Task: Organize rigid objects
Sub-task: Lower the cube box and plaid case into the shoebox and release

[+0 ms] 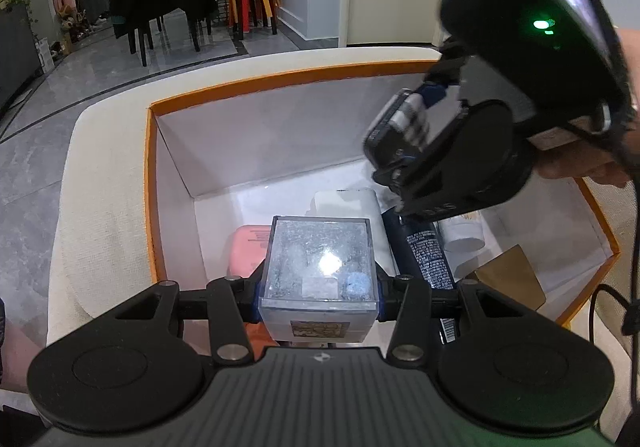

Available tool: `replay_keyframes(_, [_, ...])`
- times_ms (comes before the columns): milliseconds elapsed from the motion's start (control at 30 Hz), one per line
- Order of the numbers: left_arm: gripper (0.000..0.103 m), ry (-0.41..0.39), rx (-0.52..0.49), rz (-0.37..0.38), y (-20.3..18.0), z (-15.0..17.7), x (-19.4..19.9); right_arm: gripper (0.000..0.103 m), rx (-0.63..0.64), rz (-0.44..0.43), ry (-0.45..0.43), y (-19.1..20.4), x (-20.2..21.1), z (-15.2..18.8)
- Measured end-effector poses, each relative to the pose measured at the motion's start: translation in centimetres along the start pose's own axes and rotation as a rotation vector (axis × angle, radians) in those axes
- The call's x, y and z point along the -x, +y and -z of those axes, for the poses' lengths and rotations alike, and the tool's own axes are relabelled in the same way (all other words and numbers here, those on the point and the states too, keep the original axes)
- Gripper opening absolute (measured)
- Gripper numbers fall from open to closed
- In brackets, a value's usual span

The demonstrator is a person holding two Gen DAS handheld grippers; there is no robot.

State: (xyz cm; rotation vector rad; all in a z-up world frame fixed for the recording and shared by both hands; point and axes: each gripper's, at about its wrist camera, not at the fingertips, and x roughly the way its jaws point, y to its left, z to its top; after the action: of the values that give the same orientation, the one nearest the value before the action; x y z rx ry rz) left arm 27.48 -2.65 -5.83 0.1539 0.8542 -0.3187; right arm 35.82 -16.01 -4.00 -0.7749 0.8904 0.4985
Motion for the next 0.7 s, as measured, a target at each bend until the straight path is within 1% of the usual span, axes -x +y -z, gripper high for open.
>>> replay_keyframes(133, [0.053,0.005,0.004,0.000,-0.1,-0.1,-0.2,0.060,0.026,0.011,0.002,0.4,-0.2,-0.7])
replay_keyframes(300, [0.053,0.012,0.004,0.000,-0.2,0.0,-0.3,0.060,0.072,-0.020,0.004,0.8,-0.3,-1.3])
replay_keyframes(333, [0.053,0.015,0.003,-0.001,-0.2,0.0,-0.3,0.064,0.085,-0.027,-0.002,1.0,-0.3,-1.3])
replay_keyframes(367, [0.053,0.017,0.001,-0.004,-0.3,0.0,-0.3,0.066,0.091,-0.025,0.003,1.2,-0.2,-1.3])
replay_keyframes(467, [0.053,0.022,-0.002,-0.005,-0.3,-0.3,-0.4,0.070,0.050,-0.027,0.006,0.8,0.0,-1.3])
replay_keyframes(700, [0.053,0.047,-0.023,-0.023,-1.0,-0.9,-1.6,0.073,-0.089,-0.048,-0.009,-1.5,1.0,-0.4])
